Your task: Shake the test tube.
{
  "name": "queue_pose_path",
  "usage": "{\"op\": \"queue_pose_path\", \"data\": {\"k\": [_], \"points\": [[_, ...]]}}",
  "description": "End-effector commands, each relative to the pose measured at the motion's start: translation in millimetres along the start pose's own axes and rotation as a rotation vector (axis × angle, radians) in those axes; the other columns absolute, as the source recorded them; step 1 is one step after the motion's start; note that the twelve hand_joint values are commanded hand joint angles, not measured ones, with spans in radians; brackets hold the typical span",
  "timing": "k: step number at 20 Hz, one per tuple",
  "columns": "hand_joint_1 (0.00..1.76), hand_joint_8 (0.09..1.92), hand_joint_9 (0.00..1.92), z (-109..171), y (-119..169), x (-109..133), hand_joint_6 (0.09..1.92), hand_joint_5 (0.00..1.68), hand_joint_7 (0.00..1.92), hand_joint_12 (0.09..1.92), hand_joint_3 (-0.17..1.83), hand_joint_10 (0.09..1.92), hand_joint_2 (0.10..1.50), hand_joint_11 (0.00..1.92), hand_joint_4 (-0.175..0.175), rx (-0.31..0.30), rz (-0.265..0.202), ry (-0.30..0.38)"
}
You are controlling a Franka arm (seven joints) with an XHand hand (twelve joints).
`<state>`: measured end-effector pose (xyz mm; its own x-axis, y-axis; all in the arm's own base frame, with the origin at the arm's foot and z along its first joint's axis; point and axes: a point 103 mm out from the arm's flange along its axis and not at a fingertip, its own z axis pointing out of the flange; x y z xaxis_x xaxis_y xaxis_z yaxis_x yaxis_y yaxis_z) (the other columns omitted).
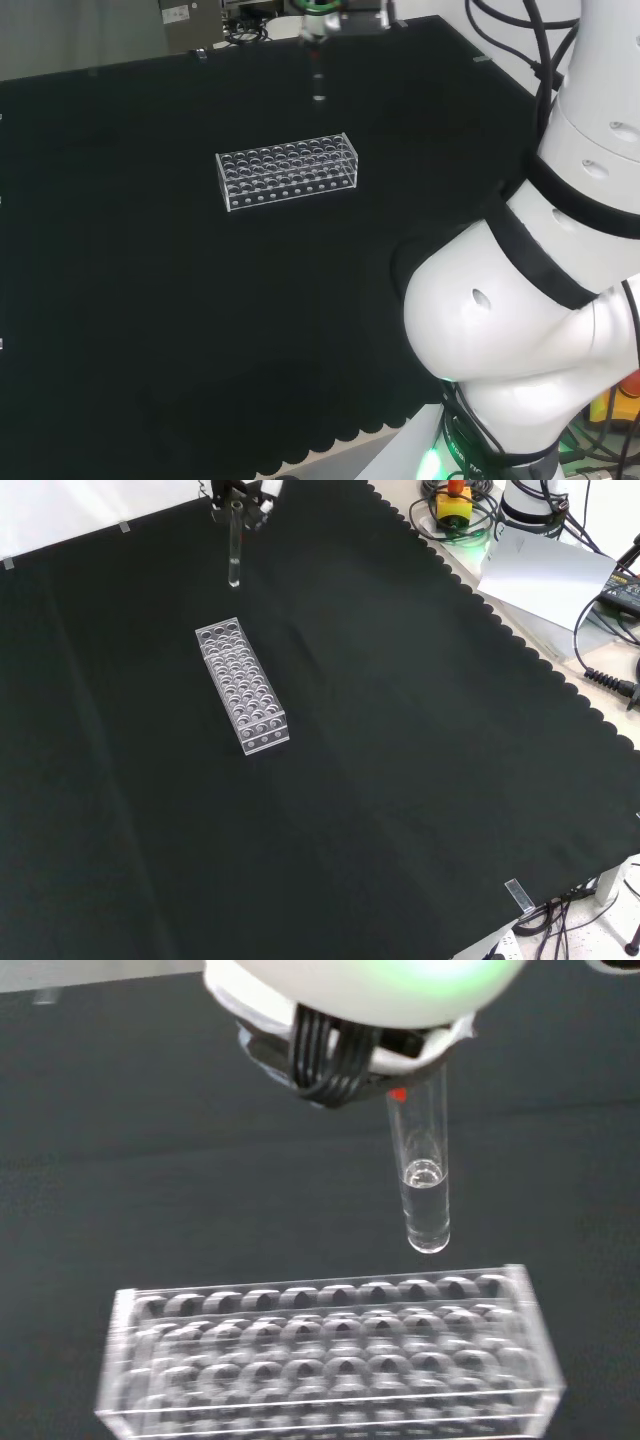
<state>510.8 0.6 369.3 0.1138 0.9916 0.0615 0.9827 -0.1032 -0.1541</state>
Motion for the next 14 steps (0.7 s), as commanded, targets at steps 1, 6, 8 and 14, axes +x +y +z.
{"op": "queue_pose_path", "data": {"k": [1,6,8,14], "points": [[1.33,0.67,1.6,-1,-4,66,0.09,1.42,1.4,0.86,0.53,0.6,0.7,1.3,-0.175,0.001,-0.155,0.062],[1.33,0.67,1.6,-4,-4,74,0.09,1.43,1.4,0.86,0.53,0.6,0.7,1.3,-0.175,-0.002,-0.172,0.065],[1.33,0.67,1.6,-4,-3,68,0.09,1.43,1.4,0.86,0.53,0.6,0.7,1.3,-0.175,-0.001,-0.159,0.057],[1.33,0.67,1.6,2,2,24,0.09,1.43,1.4,0.86,0.53,0.6,0.7,1.3,-0.175,0.009,-0.057,0.008]]}}
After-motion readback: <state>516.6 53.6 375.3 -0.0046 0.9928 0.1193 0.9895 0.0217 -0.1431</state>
